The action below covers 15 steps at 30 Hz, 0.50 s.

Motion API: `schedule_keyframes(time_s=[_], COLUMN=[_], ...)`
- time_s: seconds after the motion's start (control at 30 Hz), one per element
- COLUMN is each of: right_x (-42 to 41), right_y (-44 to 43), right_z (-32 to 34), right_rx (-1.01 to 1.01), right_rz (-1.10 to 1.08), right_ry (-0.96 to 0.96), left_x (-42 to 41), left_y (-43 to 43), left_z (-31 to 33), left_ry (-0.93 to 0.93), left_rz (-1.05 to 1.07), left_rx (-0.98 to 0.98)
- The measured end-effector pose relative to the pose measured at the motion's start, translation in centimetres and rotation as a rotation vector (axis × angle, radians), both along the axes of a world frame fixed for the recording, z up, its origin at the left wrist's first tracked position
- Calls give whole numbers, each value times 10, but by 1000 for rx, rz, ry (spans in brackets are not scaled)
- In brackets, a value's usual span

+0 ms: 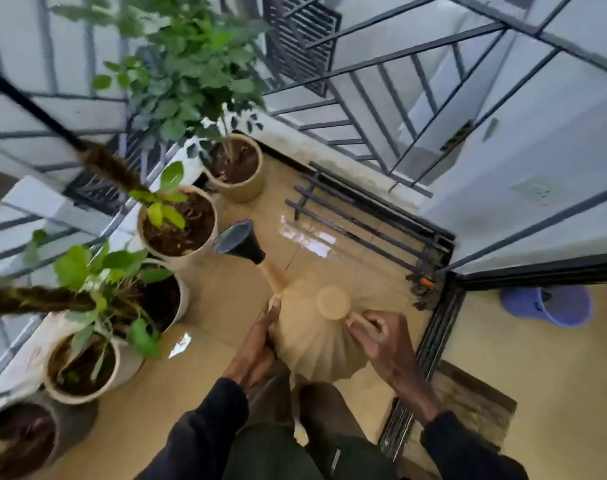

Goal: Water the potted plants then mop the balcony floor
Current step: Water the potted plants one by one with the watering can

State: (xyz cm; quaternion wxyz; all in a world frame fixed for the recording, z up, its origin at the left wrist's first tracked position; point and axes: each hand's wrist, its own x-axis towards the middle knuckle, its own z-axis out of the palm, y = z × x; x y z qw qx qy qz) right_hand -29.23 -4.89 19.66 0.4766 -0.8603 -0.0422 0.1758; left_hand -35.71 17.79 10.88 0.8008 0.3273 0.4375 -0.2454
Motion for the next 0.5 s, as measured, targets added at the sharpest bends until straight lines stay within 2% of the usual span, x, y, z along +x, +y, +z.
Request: schedule_keyframes(time_s=[0.3,0.5], right_x=[58,119], right_y=[-22,-44], right_z=[-73,-118], right_rx=[26,11], right_rz=[-226,-232], right_ry=[29,118], left_x=[105,162], left_y=[-4,-29], left_z=[-63,-128], left_ry=[94,166], left_rz=[-139,-144], left_rx=[-29,20])
